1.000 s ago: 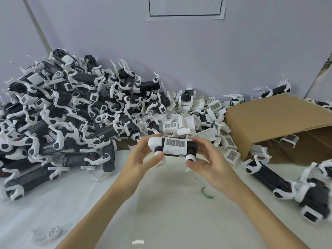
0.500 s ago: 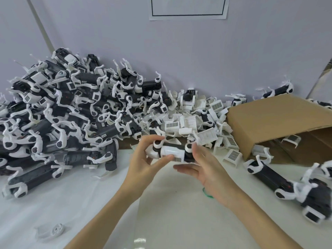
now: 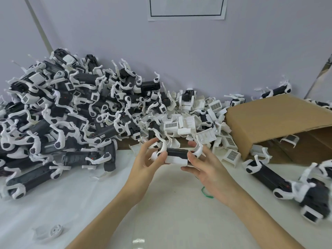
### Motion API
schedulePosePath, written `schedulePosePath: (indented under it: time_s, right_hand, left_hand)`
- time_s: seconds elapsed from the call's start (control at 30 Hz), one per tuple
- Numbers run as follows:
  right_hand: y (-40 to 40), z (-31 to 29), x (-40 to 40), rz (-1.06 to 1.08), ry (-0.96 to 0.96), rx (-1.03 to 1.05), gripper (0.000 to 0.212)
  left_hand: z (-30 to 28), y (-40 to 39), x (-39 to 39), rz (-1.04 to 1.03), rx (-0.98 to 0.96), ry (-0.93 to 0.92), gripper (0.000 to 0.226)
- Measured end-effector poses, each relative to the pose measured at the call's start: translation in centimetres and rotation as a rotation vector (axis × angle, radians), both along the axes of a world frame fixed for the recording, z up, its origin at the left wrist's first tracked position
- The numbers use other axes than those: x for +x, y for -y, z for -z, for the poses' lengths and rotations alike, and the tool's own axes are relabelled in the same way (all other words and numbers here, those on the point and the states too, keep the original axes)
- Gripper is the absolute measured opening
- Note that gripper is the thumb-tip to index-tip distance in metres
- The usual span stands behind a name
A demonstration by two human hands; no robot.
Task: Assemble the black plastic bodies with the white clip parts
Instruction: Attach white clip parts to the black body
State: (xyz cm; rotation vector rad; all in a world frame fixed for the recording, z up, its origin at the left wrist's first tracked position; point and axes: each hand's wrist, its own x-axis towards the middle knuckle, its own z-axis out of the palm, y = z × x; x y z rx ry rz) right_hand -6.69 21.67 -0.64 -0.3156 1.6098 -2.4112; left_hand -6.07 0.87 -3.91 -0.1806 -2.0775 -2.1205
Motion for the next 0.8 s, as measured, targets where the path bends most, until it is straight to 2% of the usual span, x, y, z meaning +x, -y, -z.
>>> schedulePosePath:
  time_s: [0.1,0.23,0.3,0.33,0.4,0.43,0.47,0.57,0.67,0.73,0.8]
  right_hand:
    - [-0.1,-0.3,0.0,-0.063,0.125,-0.021,0.057]
    - [-0.5,-0.4,-0.3,-0.149,0.253,0.01,0.073]
    - [-0.3,-0.3,-0.4,-0.128,0.248,-0.038,0.068]
    - [-0.2,-0.3,-0.4,-0.116,0.238,-0.067,0.065]
    - [-0.2,0.2,-0.6,-0.1,0.209,-0.117,0.057]
    - [-0.2,0.4,-0.6,-0.097,0.184,-0.124,0.056]
    - [-0.2,0.7,-0.6,-0.095,0.15,-0.111,0.06]
    - [-0.2,1.1,-0.5,-0.069,-0.001,0.093,0.073]
    - [-0.5,1.0,-0.3,-0.13,-0.084,0.256,0.073]
    - [-1.0,0.9,-0.4,-0.153,-0.046,0.25,0.069]
    - [-1.1,0.8,-0.7,-0.184,0.049,0.116,0.056]
  left_hand:
    - [-0.2,0.5,0.1,0.068,-0.067,-0.025,0.07]
    - [-1.0,0.9,0.3,0.238,-0.085,-0.032,0.068]
    - [-1.4,0.8,0.4,0.29,0.034,-0.009,0.068]
    - [-1.4,0.8,0.3,0.322,0.16,0.027,0.07]
    - [-1.6,0.7,0.2,0.388,0.475,0.168,0.074]
    - [-1.8,0.6,0.2,0.386,0.566,0.24,0.071]
    - [-2.1,0.4,0.2,0.346,0.575,0.307,0.066]
    - [-2.4,-0.1,0.3,0.172,0.378,0.364,0.068]
    - [-2.2,-0.6,0.5,0.07,0.212,0.209,0.049]
    - [-2.3,-0.6,0.8,-0.008,0.091,0.073,0.039]
    - [-2.6,-0.8,1.3,-0.061,-0.026,-0.099,0.048]
